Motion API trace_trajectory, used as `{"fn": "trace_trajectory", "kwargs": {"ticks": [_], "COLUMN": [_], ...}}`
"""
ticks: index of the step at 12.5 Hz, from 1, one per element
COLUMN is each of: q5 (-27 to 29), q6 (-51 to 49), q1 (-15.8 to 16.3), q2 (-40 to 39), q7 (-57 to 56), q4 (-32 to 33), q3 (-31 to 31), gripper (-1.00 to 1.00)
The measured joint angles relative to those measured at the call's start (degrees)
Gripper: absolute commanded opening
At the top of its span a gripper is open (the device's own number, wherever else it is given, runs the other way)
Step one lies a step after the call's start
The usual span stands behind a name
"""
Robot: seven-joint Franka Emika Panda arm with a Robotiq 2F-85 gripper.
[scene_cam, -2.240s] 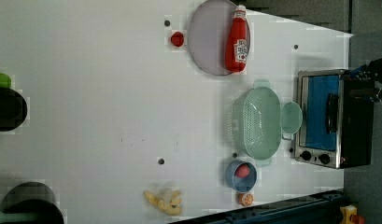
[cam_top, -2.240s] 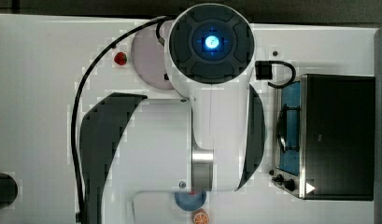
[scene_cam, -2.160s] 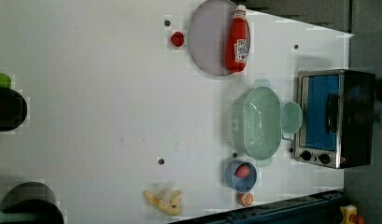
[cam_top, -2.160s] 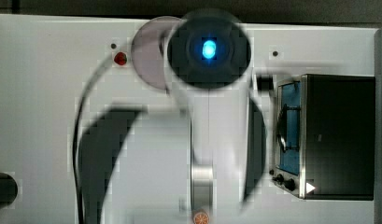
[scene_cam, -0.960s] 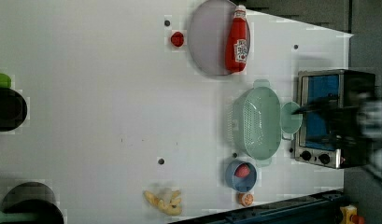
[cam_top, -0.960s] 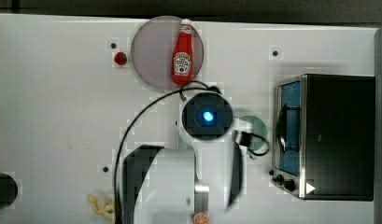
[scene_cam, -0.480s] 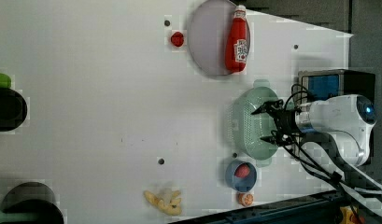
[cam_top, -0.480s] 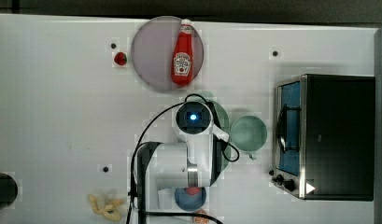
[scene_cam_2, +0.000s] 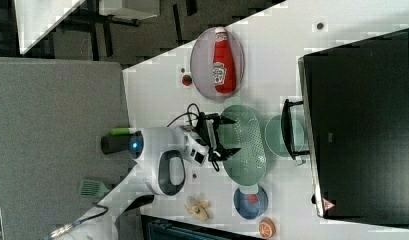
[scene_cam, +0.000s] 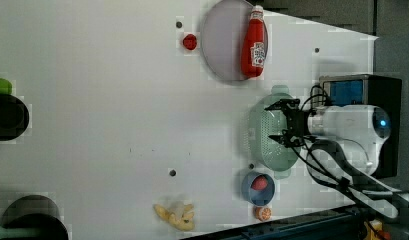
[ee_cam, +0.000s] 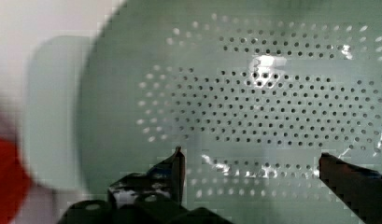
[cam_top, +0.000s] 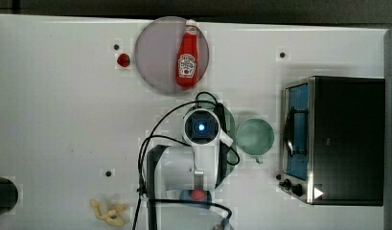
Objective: Drag strainer right to left.
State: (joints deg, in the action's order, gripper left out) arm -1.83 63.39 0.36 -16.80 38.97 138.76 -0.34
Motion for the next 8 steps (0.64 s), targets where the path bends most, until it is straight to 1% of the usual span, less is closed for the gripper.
{"fn": "trace_trajectory", "kwargs": {"ticks": [2, 4, 5, 8], "q5": [-1.08, -1.12, -1.34, 0.28], "q6": [0.22, 0.17, 0.11, -0.28], "q1": [-0.23, 0.75, 1.14, 2.58], "q2": [-3.18, -5.76, -5.74, -3.54], "q7": [1.71, 4.34, 4.98, 5.74], "q4": [0.90, 1.45, 1.57, 1.23], "q3": [0.93, 1.26, 1.36, 2.31], "gripper": [1.00, 1.00, 1.00, 1.00]}}
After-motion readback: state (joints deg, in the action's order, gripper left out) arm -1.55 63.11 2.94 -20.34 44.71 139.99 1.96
